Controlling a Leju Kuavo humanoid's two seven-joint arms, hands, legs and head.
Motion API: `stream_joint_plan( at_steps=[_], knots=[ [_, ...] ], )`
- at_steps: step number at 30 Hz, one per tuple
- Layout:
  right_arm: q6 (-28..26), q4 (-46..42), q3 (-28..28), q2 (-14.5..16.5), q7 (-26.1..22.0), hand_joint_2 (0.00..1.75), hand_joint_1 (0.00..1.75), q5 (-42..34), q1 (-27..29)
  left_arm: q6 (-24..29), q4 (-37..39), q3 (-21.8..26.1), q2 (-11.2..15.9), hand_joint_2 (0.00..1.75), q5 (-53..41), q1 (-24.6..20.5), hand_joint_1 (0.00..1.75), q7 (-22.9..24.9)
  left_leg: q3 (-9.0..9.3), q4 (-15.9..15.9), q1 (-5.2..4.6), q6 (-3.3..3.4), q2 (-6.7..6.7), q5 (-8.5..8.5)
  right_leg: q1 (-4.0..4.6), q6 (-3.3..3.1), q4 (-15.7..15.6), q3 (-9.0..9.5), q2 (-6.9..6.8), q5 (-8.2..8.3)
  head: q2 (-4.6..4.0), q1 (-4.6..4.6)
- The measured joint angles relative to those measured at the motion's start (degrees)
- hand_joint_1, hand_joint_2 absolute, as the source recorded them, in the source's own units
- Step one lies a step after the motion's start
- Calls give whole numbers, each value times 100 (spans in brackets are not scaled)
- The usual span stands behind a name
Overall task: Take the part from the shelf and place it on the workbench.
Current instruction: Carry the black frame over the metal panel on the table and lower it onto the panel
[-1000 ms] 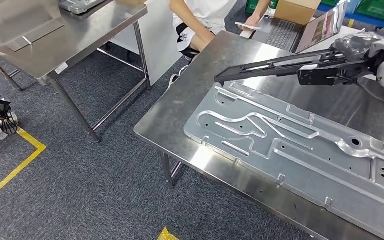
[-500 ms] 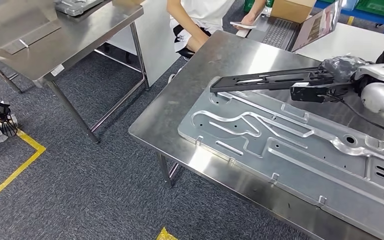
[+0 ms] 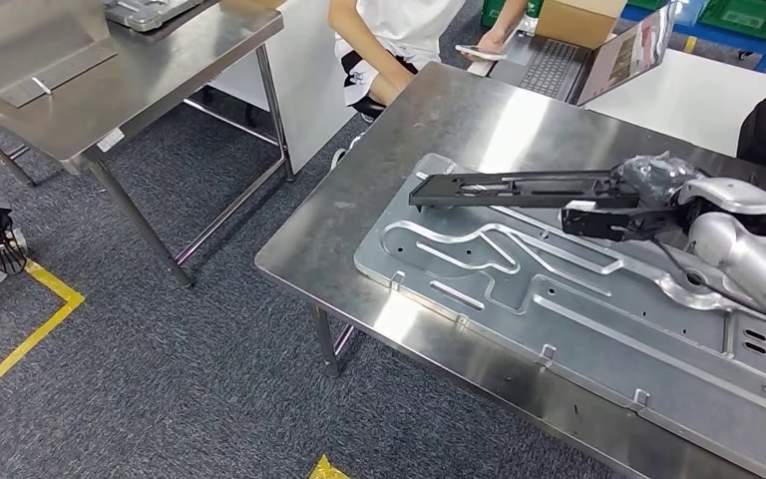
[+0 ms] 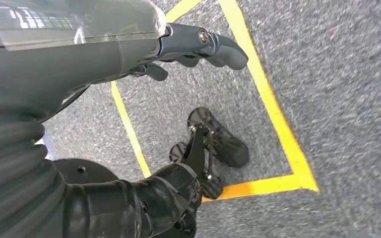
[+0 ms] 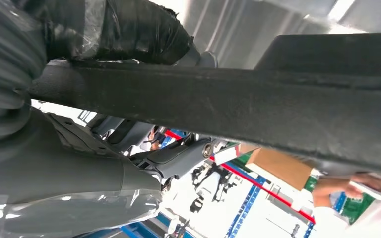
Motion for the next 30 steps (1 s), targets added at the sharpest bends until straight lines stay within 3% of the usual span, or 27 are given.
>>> stream_joint_plan(
  at_steps=[1,3,5,6,7,9,11,13,16,17,20,21,22,23,24,26,27,30],
  knots=[
    [-4,4,-62,-18,-25,87,87,28,52,-14,0,10,4,175,-2,4,0,-25,11,-32,12,27,1,23,-8,28,109,-41,-3,-89,0,1],
    [-4,8,-185,-63,-67,0,0,89,136,-40,0,25,8,175,-13,6,0,-74,21,-67,24,62,4,49,-33,83,654,-270,-8,-417,-1,3],
    [1,11,-281,-94,-99,0,0,137,224,-67,0,36,20,175,-23,13,0,-109,20,-66,21,71,3,48,-55,126,1307,-569,-9,-689,-1,4],
    [7,13,-311,-107,-107,0,0,153,274,-74,0,46,27,175,-25,17,0,-115,22,-65,20,70,3,46,-67,140,1439,-634,-11,-690,-1,4],
    [15,13,-337,-118,-111,0,0,162,317,-76,0,57,34,175,-25,21,0,-118,24,-60,21,68,4,42,-80,150,1360,-600,-13,-584,0,4],
    [35,13,-404,-142,-117,0,0,175,363,-58,0,75,39,87,-14,26,0,-118,27,-41,22,47,4,25,-101,148,702,-289,-29,-215,0,4],
    [54,9,-502,-158,-124,0,0,193,364,-26,0,105,40,0,26,23,0,-104,6,-14,5,5,3,9,-76,112,102,-4,-42,-18,0,3],
    [72,4,-584,-165,-133,0,0,217,369,-4,0,151,42,0,66,23,0,-83,-8,-8,-5,-44,3,7,-36,57,-32,56,-38,-24,-1,2],
    [97,0,-671,-168,-139,0,0,247,375,8,0,192,44,0,78,33,0,-67,-37,94,1,-128,1,-86,-60,-43,-78,85,-43,1,-1,-2],
    [103,-1,-704,-167,-140,0,0,250,370,8,0,197,45,0,76,33,0,-64,-121,290,3,-151,-1,-213,-72,-79,-98,101,-47,12,0,-3],
    [126,-2,-766,-151,-141,0,0,254,364,7,0,209,55,0,67,31,0,-60,-598,1329,14,-186,-2,-703,-53,-141,-103,112,-51,10,-1,-5],
    [135,-2,-773,-144,-141,0,0,255,366,7,0,213,58,0,65,32,0,-60,-701,1544,15,-185,-2,-748,-46,-146,-96,112,-48,8,-1,-5],
    [143,-2,-782,-138,-140,0,0,255,367,3,0,214,60,0,64,33,0,-59,-708,1554,15,-179,-2,-687,-42,-147,-87,111,-44,5,0,-5],
    [148,-2,-799,-134,-140,0,0,257,364,-1,0,215,61,0,63,32,0,-57,-604,1341,15,-166,-2,-531,-40,-146,-76,112,-39,1,0,-5],
    [154,-2,-821,-132,-139,0,0,259,357,-6,0,215,61,0,62,26,0,-57,-416,961,15,-147,-3,-330,-40,-139,-61,113,-36,-7,0,-5],
    [170,-2,-866,-132,-138,0,0,264,328,-14,0,215,62,0,58,11,0,-54,-73,269,8,-111,-9,-86,-22,-107,-27,99,-32,-27,0,-3],
    [180,-3,-879,-132,-138,0,0,266,314,-17,0,215,63,0,57,6,0,-50,6,100,0,-97,-13,-53,-14,-81,-18,91,-31,-29,0,-1],
    [203,-4,-897,-131,-137,0,0,276,296,-25,0,215,62,0,51,1,0,-41,23,22,-8,-34,-12,-23,-16,3,-26,87,-31,-21,0,1]
  ],
)
